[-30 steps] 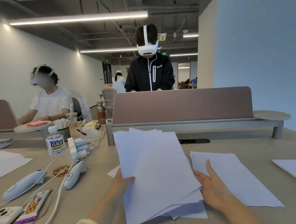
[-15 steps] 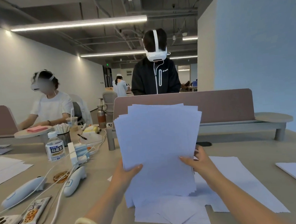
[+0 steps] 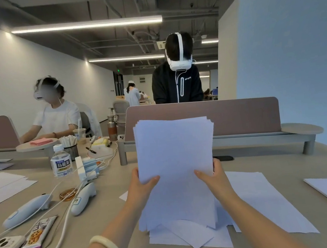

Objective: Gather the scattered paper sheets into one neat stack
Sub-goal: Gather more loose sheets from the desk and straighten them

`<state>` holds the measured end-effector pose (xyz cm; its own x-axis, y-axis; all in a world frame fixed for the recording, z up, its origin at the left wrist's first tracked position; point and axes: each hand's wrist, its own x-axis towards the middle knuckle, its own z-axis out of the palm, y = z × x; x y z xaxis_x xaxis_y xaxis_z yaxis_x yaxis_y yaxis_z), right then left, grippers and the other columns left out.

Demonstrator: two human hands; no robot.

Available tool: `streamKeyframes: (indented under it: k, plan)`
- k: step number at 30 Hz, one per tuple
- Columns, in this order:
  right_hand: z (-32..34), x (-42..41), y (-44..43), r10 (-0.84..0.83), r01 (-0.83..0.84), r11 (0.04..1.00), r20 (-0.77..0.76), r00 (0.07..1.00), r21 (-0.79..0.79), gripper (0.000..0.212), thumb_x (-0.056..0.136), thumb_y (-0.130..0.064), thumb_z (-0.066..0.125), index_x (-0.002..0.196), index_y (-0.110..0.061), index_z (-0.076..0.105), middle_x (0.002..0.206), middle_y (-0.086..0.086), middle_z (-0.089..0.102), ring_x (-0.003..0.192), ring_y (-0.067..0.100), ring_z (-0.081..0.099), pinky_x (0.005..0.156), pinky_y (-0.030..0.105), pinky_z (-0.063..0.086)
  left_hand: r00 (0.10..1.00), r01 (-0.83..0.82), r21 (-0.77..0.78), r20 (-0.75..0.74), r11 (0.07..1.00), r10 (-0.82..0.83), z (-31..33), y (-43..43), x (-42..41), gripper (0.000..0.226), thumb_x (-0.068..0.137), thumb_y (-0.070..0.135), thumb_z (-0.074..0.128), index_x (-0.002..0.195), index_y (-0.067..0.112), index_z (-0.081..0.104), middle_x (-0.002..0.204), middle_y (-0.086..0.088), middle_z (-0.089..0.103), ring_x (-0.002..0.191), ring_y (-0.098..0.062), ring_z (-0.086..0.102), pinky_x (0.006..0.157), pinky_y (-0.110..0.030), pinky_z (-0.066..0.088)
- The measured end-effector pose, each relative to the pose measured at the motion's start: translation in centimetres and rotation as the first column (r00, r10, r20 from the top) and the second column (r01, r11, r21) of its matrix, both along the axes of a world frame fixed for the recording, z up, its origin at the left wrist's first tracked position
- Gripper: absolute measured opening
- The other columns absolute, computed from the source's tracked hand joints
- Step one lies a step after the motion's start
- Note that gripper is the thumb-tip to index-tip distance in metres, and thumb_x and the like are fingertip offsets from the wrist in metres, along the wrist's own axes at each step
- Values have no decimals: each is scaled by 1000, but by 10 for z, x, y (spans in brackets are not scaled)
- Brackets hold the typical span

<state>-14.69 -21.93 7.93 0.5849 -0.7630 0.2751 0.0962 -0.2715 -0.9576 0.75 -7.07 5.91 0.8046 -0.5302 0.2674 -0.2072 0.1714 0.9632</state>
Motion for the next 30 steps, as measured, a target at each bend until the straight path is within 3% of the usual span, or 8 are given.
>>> streamKeyframes:
  k: [3,8,11,18,21,24,27,30]
  plan:
    - [-7,1,0,13,-13,1000,-1,1000,16,45,85,-10,66,122,-20,40,113,-3,54,100,16,55,86,28,42,999,-44,-13,-1,999,44,-10,3,3,50,78,15,74,122,19,48,111,2,65,99,-14,64,74,-26,50]
    - [-18,12,6,-33,35,998,-45,998,43,22,91,-8,52,110,-18,47,119,8,59,101,21,56,85,31,45,997,-68,-18,18,997,69,-12,0,-7,34,89,14,61,119,27,52,105,10,64,98,-13,61,73,-24,48]
    - [-6,10,7,-29,29,998,5,1000,50,15,92,-10,52,102,-20,48,106,3,60,90,17,56,75,29,46,998,-53,-32,28,998,54,2,-3,-8,32,91,13,59,120,24,51,108,5,64,97,-12,63,74,-24,50]
    - [-15,1,2,-24,25,998,-17,1000,51,40,83,-8,65,116,-17,43,105,0,58,88,10,57,67,22,45,998,-53,10,-42,999,53,-4,4,-9,42,82,16,71,112,17,42,104,2,59,90,-12,62,67,-25,50]
    - [-24,5,5,-51,53,997,-44,998,50,25,89,-9,56,110,-17,43,104,2,55,83,8,54,64,21,42,998,-39,32,-43,999,40,-12,-1,-13,29,91,17,59,114,20,43,111,-2,60,98,-19,62,74,-31,51]
    - [-16,10,5,-101,101,995,-27,995,20,15,93,-9,47,104,-18,46,101,4,56,80,11,53,62,21,41,997,-68,28,-39,997,69,-3,-7,-16,14,97,13,46,111,16,43,103,-3,59,87,-15,60,70,-30,48]
    - [-7,8,1,-73,72,996,23,997,46,17,91,-9,51,104,-18,45,96,0,56,81,12,53,67,24,42,998,-68,22,-13,997,69,7,-9,-16,15,98,12,43,112,15,40,94,6,56,82,-7,57,64,-23,46]
    - [-16,6,2,-65,64,995,13,998,74,30,87,-3,55,110,-16,41,99,0,56,87,14,54,67,23,43,998,-43,70,-35,997,46,-4,-9,-19,20,98,11,42,117,18,36,101,3,56,87,-9,56,68,-25,44]
